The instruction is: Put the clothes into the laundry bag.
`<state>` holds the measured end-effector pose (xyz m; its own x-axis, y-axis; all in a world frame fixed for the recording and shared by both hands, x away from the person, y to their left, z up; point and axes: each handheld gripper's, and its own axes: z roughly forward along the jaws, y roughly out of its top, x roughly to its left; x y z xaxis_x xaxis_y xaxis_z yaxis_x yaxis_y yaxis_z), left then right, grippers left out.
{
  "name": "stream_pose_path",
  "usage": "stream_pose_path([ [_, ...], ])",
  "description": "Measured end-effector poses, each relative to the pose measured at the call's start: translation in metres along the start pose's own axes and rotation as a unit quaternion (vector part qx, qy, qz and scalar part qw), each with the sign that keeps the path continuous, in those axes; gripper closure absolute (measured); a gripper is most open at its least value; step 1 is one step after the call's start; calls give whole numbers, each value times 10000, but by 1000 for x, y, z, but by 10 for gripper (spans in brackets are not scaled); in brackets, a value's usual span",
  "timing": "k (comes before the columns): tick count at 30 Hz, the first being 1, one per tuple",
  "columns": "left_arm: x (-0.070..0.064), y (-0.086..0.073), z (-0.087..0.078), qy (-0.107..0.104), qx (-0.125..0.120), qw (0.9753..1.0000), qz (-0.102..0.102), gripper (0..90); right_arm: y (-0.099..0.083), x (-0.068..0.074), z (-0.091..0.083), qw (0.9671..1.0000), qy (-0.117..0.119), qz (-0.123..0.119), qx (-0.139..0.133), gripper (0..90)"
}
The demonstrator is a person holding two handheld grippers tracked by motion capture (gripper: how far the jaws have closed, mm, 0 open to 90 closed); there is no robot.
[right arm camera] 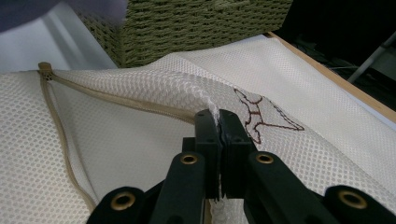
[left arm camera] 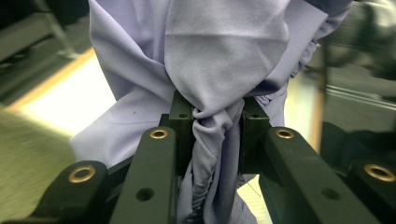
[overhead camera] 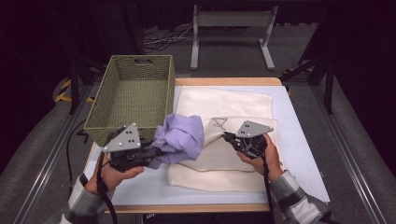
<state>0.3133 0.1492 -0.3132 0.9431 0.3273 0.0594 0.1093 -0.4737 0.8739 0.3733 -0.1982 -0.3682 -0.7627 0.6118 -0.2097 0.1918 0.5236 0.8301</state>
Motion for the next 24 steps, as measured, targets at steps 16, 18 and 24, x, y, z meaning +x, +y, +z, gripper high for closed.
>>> stream_pose_path([
  [16,-17,-11,107,-733,1320,9885,69,736,0,3,-2,10000,41,-33,21,880],
  [18,-16,-11,112,-693,1391,9878,70,736,1,4,-3,10000,46,-56,14,880],
  [24,-8,-11,144,-264,1810,9830,-132,734,3,7,-6,9999,85,-101,-28,879],
])
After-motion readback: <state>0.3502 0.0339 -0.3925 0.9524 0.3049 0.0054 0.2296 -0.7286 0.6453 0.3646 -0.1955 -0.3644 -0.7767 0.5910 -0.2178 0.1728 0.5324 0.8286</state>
